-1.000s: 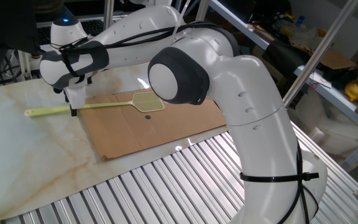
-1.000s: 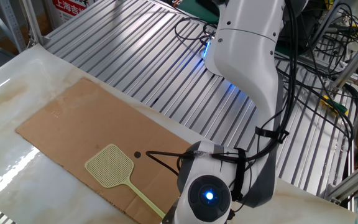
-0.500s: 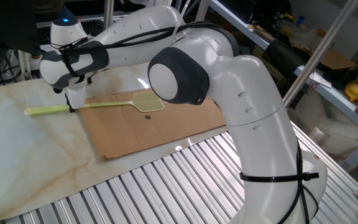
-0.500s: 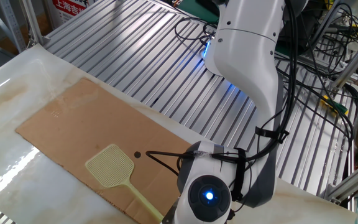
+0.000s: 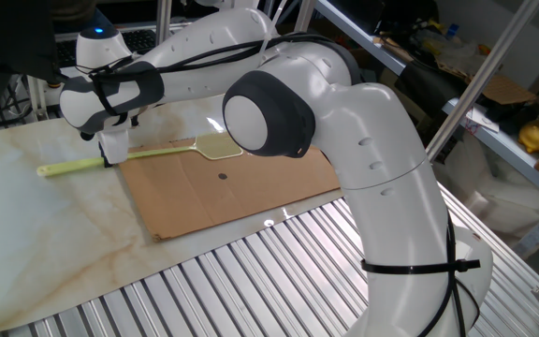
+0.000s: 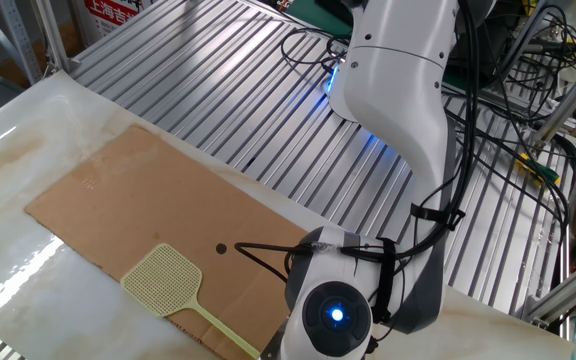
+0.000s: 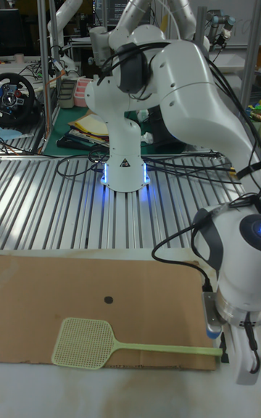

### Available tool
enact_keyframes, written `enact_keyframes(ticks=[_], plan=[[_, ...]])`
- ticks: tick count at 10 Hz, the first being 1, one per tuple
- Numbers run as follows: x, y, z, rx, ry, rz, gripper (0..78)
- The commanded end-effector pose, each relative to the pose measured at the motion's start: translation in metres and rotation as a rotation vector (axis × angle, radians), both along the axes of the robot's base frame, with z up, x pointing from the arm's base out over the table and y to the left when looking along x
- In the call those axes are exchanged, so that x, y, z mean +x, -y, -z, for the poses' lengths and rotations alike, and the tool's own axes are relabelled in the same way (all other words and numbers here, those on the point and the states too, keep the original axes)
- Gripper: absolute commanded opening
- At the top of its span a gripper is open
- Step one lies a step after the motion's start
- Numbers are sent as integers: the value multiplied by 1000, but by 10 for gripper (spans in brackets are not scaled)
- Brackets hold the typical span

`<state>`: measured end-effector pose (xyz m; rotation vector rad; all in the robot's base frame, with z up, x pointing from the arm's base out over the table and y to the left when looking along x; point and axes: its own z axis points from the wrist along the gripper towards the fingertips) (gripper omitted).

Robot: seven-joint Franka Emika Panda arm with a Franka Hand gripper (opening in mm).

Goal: Swat with a flyswatter

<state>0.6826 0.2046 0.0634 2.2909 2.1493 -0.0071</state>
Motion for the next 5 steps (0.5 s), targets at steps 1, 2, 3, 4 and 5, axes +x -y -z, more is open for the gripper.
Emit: enact_keyframes(ticks=[1,2,3,4,5], plan=[[1,0,-2,-1,-13,-8,12],[1,0,-2,-1,-13,-8,12],[-16,8,-22,-34,-23,-9,12],[-17,6,-23,-36,-23,-7,12],[-19,6,-24,-38,-23,-6,12]])
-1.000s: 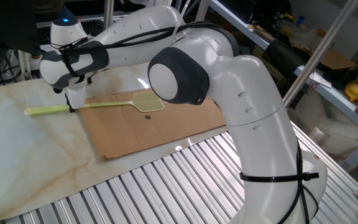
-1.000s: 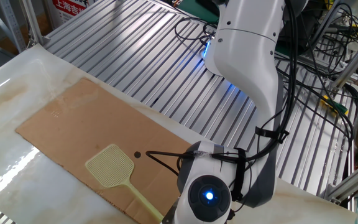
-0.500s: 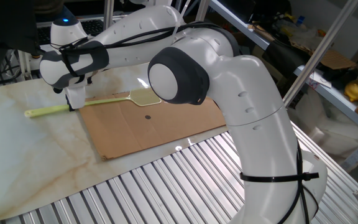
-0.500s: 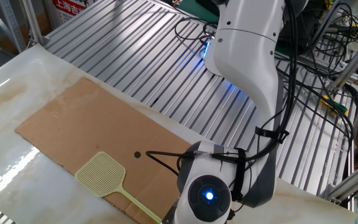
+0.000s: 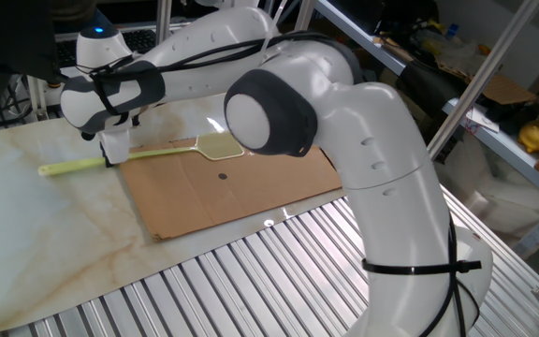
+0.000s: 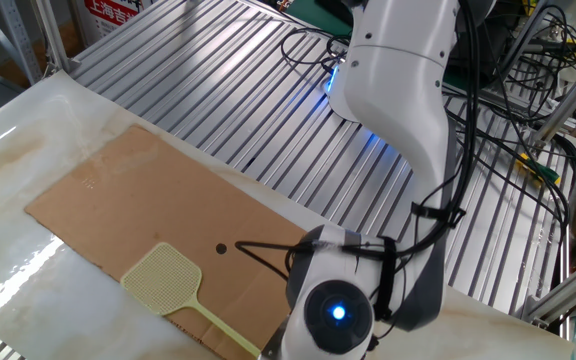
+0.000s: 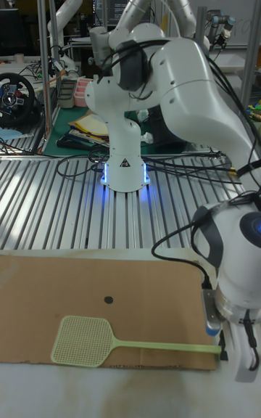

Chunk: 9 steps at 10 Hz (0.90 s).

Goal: Swat with a flyswatter

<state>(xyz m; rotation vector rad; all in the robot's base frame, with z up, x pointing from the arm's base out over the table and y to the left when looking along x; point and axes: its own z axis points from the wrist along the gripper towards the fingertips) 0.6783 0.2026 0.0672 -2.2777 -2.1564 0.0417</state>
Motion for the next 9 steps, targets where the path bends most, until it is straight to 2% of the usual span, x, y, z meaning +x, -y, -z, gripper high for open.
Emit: enact_keyframes(ticks=[1,5,6,9], plan=[[-15,3,-21,-28,-3,5,12],[-25,-3,-28,-34,-3,5,12],[-30,-5,-32,-26,-4,1,12],[-43,-13,-39,-39,-11,3,12]])
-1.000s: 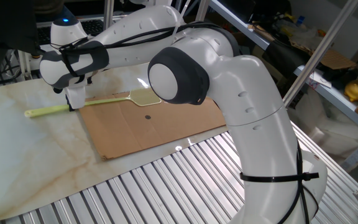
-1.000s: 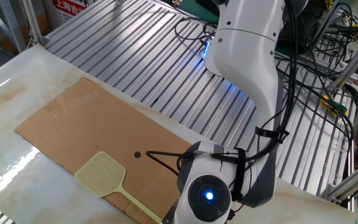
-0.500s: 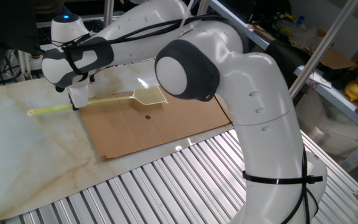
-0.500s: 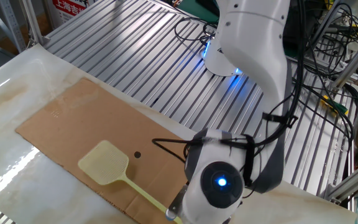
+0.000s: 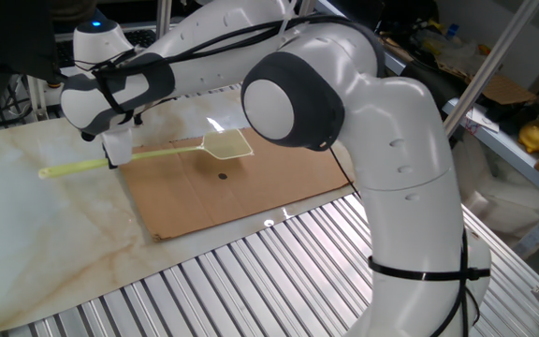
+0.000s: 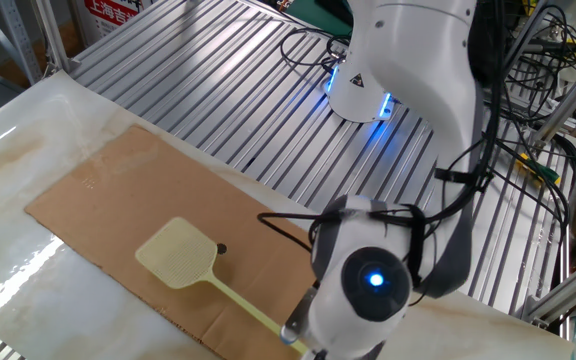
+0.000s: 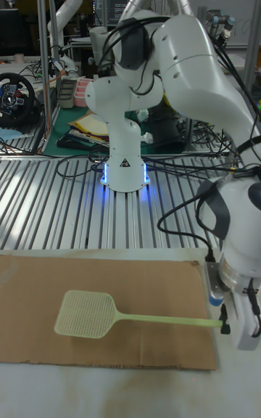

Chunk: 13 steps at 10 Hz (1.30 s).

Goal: Swat with a flyswatter

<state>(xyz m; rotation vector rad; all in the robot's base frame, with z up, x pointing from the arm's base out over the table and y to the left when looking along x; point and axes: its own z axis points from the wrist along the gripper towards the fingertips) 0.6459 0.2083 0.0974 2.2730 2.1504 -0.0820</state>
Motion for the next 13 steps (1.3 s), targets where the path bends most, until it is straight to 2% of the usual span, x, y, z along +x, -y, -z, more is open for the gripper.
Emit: enact_keyframes(ticks=[1,3,5,9,13], plan=[[-12,-8,-10,-10,-4,3,12],[-27,-12,-19,1,-12,-5,12],[-34,-12,-19,3,-13,0,12],[-35,-12,-19,27,-20,-2,12],[-35,-12,-19,27,-17,-10,12]])
